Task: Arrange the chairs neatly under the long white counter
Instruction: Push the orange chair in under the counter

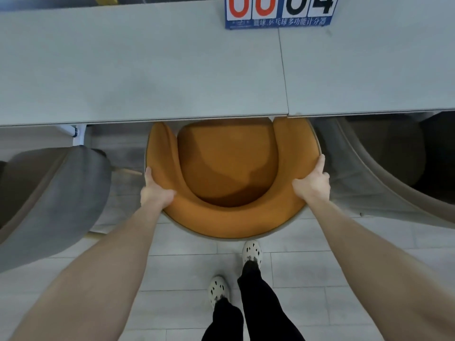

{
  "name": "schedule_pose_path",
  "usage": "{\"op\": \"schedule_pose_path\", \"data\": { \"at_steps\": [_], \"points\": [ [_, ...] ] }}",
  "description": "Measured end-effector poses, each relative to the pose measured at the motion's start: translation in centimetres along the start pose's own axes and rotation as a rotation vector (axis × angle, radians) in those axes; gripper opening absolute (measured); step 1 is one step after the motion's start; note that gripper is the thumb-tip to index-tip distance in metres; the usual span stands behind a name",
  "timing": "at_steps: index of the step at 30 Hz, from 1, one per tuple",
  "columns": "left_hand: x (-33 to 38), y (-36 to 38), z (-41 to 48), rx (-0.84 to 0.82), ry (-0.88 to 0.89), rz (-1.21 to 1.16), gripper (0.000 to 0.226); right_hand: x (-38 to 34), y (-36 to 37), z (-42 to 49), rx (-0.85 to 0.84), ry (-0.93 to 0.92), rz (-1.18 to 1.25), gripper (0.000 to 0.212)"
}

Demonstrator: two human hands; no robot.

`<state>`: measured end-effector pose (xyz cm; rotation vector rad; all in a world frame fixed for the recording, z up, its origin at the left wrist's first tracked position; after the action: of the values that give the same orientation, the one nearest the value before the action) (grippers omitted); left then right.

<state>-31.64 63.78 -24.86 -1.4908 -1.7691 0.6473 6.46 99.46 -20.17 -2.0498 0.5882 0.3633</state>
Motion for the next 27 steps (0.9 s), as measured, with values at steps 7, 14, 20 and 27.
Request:
{"op": "schedule_pose_path", "data": {
  "at_steps": [7,14,20,27],
  "points": [
    [-4.6,0.6,-2.7,-0.031,0.036,0.022,0.125,4.8,0.4,-5.4,0.009,0.036,-0.002,0.114],
    [-9.0,0.8,-5.2,-0.037,0.048,0.039,0.122,9.1,1.2,-10.4,0.015,0.05,0.003,0.112],
    [-12.1,0.2,-6.5,-0.012,0.048,0.03,0.12,10.5,2.2,-13.5,-0.001,0.023,0.023,0.11],
    [-13.6,1.8,-9.4,0.003,-0.006,-0.011,0.139,12.0,2.0,-13.3,-0.001,0.069,0.193,0.109]
  ]
}}
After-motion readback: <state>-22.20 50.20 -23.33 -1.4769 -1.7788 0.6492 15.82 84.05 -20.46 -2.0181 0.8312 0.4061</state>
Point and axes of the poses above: each hand's wrist, its own z-axis towards the middle knuckle, its own y-axis out of the palm, x = y × z, the point moved 9 cm from there along z, towards the middle knuckle, and after that the axes turned 9 degrees about z, right-handed, at the moved point
